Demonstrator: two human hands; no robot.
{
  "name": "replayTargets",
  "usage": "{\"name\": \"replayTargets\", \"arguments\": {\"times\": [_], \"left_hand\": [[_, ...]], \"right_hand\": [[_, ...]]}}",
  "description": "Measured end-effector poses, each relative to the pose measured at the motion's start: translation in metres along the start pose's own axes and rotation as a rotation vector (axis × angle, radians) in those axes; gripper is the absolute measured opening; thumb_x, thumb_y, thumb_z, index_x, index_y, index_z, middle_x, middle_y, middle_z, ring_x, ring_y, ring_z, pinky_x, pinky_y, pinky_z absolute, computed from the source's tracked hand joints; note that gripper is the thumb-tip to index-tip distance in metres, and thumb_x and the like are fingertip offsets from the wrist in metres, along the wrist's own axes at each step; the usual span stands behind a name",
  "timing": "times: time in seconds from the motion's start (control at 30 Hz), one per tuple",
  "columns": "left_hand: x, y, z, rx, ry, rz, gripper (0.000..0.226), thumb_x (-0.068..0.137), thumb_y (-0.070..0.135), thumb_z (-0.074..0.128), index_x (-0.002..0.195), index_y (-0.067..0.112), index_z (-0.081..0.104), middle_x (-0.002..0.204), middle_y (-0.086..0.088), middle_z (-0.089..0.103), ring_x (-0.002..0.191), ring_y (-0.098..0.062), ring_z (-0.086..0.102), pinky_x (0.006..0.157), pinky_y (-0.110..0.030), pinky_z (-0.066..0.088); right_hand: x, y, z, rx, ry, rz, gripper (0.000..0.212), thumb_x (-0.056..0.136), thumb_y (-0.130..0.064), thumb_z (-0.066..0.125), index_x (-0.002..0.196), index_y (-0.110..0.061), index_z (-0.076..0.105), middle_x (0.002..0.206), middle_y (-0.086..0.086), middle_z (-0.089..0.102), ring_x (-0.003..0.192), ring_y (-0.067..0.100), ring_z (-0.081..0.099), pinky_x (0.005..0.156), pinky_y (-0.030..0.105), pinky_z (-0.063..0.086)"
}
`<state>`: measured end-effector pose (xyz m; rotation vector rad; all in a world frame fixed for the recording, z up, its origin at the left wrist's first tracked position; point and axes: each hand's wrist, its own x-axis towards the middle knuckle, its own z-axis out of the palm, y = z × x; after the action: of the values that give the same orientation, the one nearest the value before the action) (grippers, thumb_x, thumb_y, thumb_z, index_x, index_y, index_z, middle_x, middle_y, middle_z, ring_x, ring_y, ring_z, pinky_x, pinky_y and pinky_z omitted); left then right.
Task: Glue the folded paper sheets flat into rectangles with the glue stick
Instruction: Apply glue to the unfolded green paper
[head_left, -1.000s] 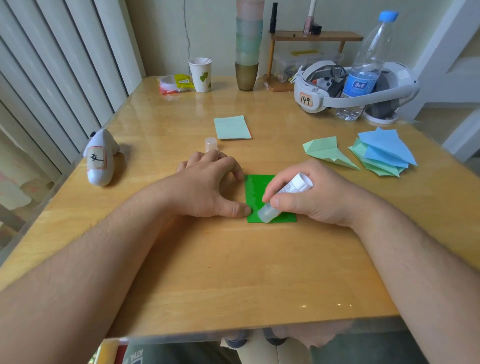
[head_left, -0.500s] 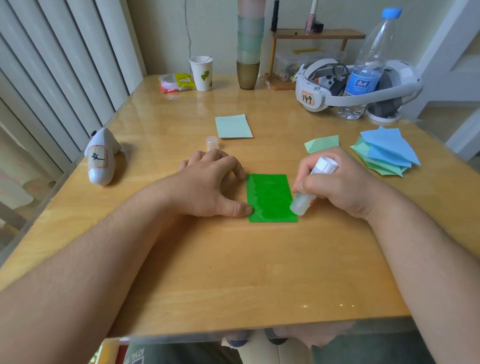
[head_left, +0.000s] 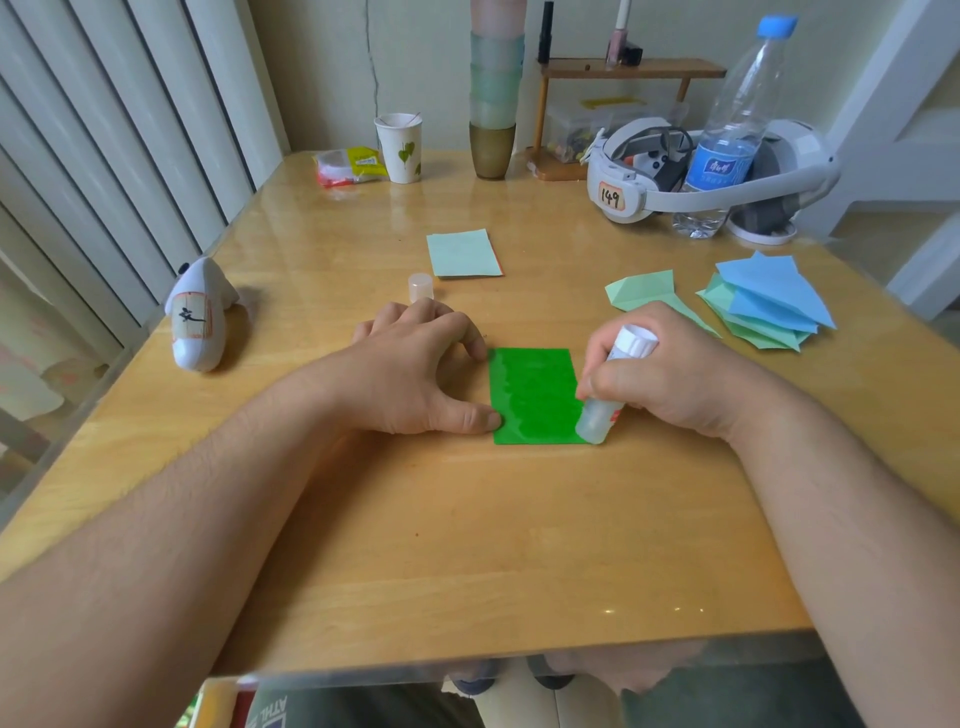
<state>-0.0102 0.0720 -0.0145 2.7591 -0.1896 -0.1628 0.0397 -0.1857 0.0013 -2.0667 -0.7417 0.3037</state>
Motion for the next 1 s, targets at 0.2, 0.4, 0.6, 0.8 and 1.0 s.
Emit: {"name": "replayTargets", "arguments": {"times": [0.2, 0.4, 0.6, 0.8, 1.0], "left_hand": [[0.0, -0.001, 0.0, -0.005, 0.0, 0.003, 0.075, 0.047, 0.09, 0.056, 0.113, 0.054, 0.047, 0.129, 0.021, 0.035, 0.12, -0.011, 0.027, 0.106, -0.038, 0.025], [0.0, 0.0, 0.001, 0.002, 0.009, -0.003, 0.075, 0.047, 0.09, 0.055, 0.112, 0.053, 0.047, 0.129, 0.021, 0.036, 0.12, -0.011, 0.028, 0.106, -0.038, 0.026], [0.0, 0.0, 0.001, -0.001, 0.006, 0.004, 0.075, 0.047, 0.09, 0.056, 0.112, 0.053, 0.047, 0.128, 0.021, 0.036, 0.119, -0.011, 0.028, 0.105, -0.038, 0.026], [0.001, -0.002, 0.002, -0.002, 0.011, 0.006, 0.074, 0.048, 0.089, 0.057, 0.112, 0.054, 0.047, 0.128, 0.022, 0.036, 0.119, -0.011, 0.028, 0.106, -0.038, 0.027], [0.001, -0.001, 0.001, 0.0, 0.003, 0.011, 0.073, 0.048, 0.09, 0.056, 0.111, 0.054, 0.046, 0.129, 0.021, 0.036, 0.12, -0.011, 0.028, 0.106, -0.038, 0.026]], "right_hand": [[0.002, -0.001, 0.002, 0.103, 0.062, -0.021, 0.022, 0.071, -0.021, 0.068, 0.062, -0.001, 0.063, 0.052, 0.009, 0.051, 0.053, 0.012, 0.044, 0.054, 0.027, 0.035], [0.001, -0.001, 0.011, 0.039, -0.031, 0.003, 0.017, 0.072, -0.027, 0.069, 0.064, -0.012, 0.07, 0.056, 0.006, 0.059, 0.06, 0.015, 0.05, 0.061, 0.032, 0.038], [0.002, 0.003, 0.0, -0.01, 0.056, 0.006, 0.03, 0.059, -0.037, 0.066, 0.061, -0.008, 0.065, 0.075, 0.032, 0.06, 0.066, 0.024, 0.051, 0.067, 0.037, 0.04], [0.003, 0.001, 0.003, 0.107, 0.062, -0.012, 0.02, 0.068, -0.019, 0.065, 0.061, 0.0, 0.064, 0.054, 0.008, 0.052, 0.051, 0.008, 0.043, 0.051, 0.02, 0.034], [0.012, 0.008, 0.009, 0.021, 0.073, 0.026, 0.024, 0.067, -0.027, 0.066, 0.064, -0.004, 0.065, 0.065, 0.026, 0.054, 0.064, 0.021, 0.048, 0.066, 0.036, 0.037]]}}
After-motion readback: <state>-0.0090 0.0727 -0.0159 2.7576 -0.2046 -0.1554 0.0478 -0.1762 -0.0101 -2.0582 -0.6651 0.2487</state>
